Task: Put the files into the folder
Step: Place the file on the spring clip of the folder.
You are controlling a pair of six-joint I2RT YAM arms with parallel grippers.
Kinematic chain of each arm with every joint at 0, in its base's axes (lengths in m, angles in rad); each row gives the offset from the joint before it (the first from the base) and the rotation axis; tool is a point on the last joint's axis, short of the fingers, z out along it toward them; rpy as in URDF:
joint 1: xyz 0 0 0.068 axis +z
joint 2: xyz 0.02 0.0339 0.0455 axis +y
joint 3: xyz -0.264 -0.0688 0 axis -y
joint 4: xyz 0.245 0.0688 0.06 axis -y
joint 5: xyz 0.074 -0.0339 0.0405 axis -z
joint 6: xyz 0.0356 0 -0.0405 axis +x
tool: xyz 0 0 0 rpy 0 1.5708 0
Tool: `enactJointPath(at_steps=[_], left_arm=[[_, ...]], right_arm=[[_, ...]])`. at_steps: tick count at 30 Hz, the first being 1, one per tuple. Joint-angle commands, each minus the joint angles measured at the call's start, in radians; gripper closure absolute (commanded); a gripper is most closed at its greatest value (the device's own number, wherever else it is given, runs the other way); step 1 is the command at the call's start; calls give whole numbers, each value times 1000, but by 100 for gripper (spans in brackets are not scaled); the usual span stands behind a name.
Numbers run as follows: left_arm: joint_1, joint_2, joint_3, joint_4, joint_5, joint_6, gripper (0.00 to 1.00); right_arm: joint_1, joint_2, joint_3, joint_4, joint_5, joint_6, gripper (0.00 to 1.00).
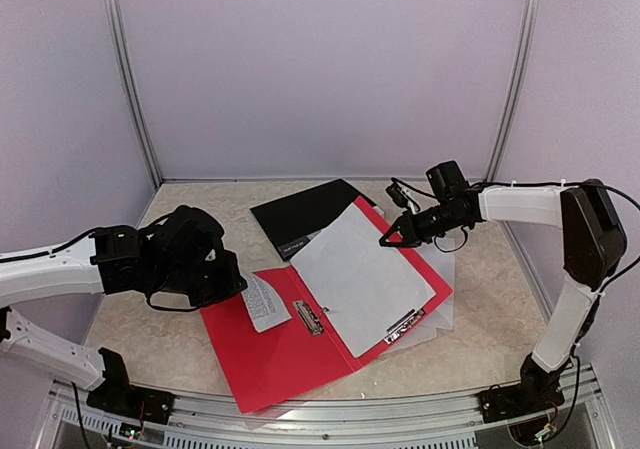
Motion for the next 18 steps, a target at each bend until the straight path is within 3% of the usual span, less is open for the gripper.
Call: enactJointPath(at_steps=[1, 5, 18], left_arm=[[9, -33, 43, 170, 117, 149, 100], [10, -32, 53, 260, 233, 179, 100], [10, -49, -99, 127, 304, -27, 100]], right_arm=[[-41, -47, -40, -31, 47, -20, 100], [-45, -57, -51, -39, 59, -24, 100], [-45, -64, -54, -52, 123, -23, 100]])
